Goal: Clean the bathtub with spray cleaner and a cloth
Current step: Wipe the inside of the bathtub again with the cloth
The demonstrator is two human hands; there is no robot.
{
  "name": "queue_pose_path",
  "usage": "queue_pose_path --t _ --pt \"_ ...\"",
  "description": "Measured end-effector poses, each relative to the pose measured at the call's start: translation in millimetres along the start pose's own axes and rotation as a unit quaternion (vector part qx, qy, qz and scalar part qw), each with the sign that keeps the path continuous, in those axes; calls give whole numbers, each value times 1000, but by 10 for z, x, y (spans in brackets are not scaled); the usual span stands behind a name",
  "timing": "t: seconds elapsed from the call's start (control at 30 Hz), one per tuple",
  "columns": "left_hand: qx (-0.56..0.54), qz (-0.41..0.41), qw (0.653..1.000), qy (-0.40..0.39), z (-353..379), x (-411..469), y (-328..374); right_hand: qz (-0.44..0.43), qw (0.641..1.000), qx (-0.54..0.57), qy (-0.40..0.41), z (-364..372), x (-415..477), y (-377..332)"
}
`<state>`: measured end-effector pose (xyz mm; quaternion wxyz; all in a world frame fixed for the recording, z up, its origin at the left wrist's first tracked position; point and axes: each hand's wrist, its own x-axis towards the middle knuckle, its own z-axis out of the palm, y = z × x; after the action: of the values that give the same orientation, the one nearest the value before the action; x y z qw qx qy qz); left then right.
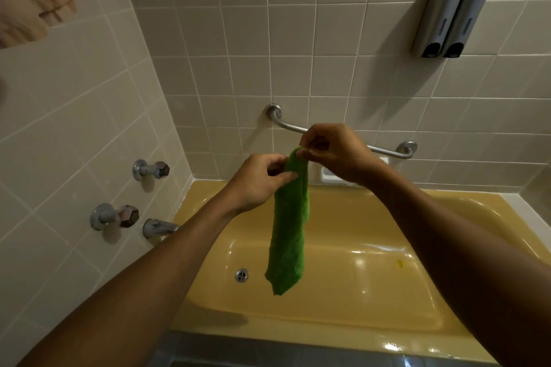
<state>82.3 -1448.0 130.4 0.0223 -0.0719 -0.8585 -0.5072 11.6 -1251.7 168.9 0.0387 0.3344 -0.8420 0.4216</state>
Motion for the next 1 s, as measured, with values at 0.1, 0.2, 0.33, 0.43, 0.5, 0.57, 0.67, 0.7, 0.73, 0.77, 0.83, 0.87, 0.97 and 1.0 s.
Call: queue_pose_path --t 0.1,0.2,0.33,0.43,0.5,0.57,0.67,0.7,0.73,0.77,0.83,0.87,0.97,1.0 --pt "-27 -15 997 -71 39 11 -209 -17 999 -30 -8 -231 62 -158" --pt "7 -8 997 -78 81 11 -478 -24 996 -86 -10 -542 125 -218" --pt "105 -64 986 -114 123 -59 -888 16 987 -161 13 -959 129 -58" --pt "150 -84 978 -116 274 -104 -1057 47 981 -186 37 -1066 90 9" --pt "114 -71 988 -81 387 -99 -1016 52 981 -178 61 -1072 83 13" --pt "58 -57 996 -26 478 -97 -956 59 982 -148 102 -1112 82 19" --pt "100 -13 995 2 549 -88 -937 70 980 -95 160 -1215 63 15" --pt "112 -7 994 -6 566 -77 -929 69 979 -83 172 -1247 54 9" --pt "103 -19 994 -8 577 -51 -941 66 979 -74 179 -1272 46 3" --pt "98 -34 995 -7 576 -29 -961 63 980 -69 178 -1291 38 -12" --pt "90 -59 994 10 562 -3 -1028 65 980 -64 178 -1333 21 -13" --pt "77 -70 994 20 556 -15 -1087 70 978 -60 185 -1358 13 3" --pt "61 -84 994 36 551 -108 -1190 84 977 -48 188 -1415 -23 48" --pt "52 -90 994 41 552 -124 -1222 86 978 -49 183 -1423 -37 73"
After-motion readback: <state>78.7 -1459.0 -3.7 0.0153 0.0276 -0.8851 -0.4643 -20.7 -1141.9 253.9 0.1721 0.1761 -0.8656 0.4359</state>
